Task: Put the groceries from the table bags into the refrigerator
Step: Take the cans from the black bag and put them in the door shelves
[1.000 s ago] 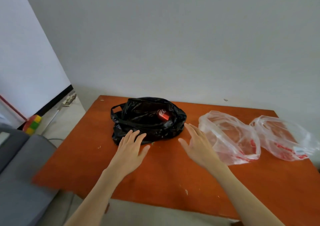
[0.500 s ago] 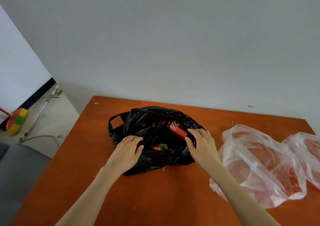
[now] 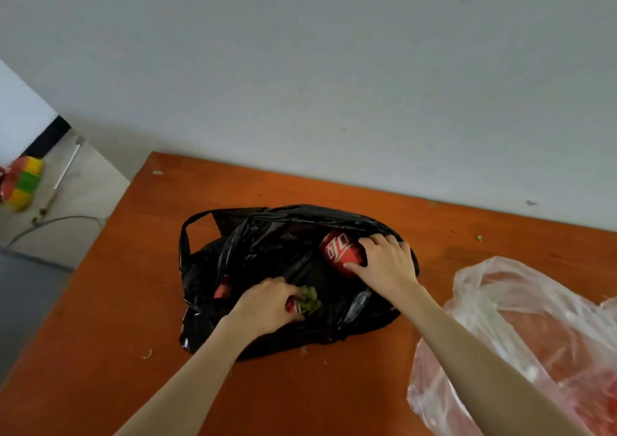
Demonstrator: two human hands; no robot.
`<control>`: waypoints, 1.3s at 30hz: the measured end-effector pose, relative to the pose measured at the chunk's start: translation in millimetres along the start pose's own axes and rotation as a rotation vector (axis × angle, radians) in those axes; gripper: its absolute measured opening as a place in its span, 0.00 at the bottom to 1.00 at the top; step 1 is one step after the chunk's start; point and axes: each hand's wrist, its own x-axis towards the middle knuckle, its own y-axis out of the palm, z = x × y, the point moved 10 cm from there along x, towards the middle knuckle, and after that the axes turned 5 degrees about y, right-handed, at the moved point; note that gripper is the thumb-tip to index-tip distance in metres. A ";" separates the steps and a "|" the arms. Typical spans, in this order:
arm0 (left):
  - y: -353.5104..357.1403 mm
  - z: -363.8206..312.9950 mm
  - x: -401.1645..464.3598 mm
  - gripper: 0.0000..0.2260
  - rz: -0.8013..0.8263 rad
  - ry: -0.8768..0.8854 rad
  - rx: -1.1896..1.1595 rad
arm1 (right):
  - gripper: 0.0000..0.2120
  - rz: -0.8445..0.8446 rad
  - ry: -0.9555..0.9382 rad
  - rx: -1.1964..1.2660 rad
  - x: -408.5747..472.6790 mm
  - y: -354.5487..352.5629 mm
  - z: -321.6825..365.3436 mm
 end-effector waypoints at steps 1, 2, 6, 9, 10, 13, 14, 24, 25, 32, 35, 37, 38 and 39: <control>1.7 0.8 2.1 0.23 0.016 -0.002 0.022 | 0.29 -0.031 -0.012 -0.024 4.8 -2.7 3.6; 3.5 1.8 3.9 0.24 0.032 -0.003 0.050 | 0.29 -0.070 -0.037 -0.039 8.7 -5.8 9.5; 14.2 4.5 9.2 0.29 0.104 0.008 0.142 | 0.34 -0.012 -0.063 -0.018 19.5 6.9 25.7; 23.3 7.2 10.4 0.33 0.160 0.001 0.192 | 0.39 0.082 0.012 -0.050 21.8 21.8 21.3; 24.3 7.8 11.2 0.34 0.164 0.003 0.207 | 0.40 0.095 0.023 -0.066 22.2 23.5 20.7; 21.6 4.8 11.7 0.32 0.136 0.026 0.250 | 0.38 0.115 0.013 -0.058 22.8 23.0 22.3; 19.0 3.5 11.0 0.31 0.113 0.036 0.265 | 0.37 0.120 -0.008 -0.047 21.7 22.5 24.5; -47.9 20.5 -34.9 0.33 -0.248 0.040 0.084 | 0.35 -0.075 -0.061 0.186 -27.0 -15.3 26.6; -54.5 20.7 -41.0 0.31 -0.290 0.049 0.047 | 0.37 -0.090 -0.059 0.244 -33.0 -20.7 27.2; -99.4 8.7 -91.4 0.37 -0.546 0.066 -0.177 | 0.38 -0.208 0.026 0.894 -87.8 -71.4 20.9; -119.8 -1.5 -115.2 0.32 -0.643 0.156 -0.353 | 0.35 -0.301 0.079 1.106 -121.9 -91.3 10.1; -129.0 -13.6 -128.2 0.29 -0.668 0.224 -0.475 | 0.35 -0.362 0.118 1.216 -148.4 -98.0 1.4; -132.3 -20.6 -134.1 0.28 -0.678 0.262 -0.521 | 0.35 -0.398 0.139 1.249 -163.0 -99.9 -3.2; -133.5 -28.6 -139.5 0.28 -0.677 0.299 -0.563 | 0.35 -0.433 0.161 1.274 -178.8 -100.0 -7.9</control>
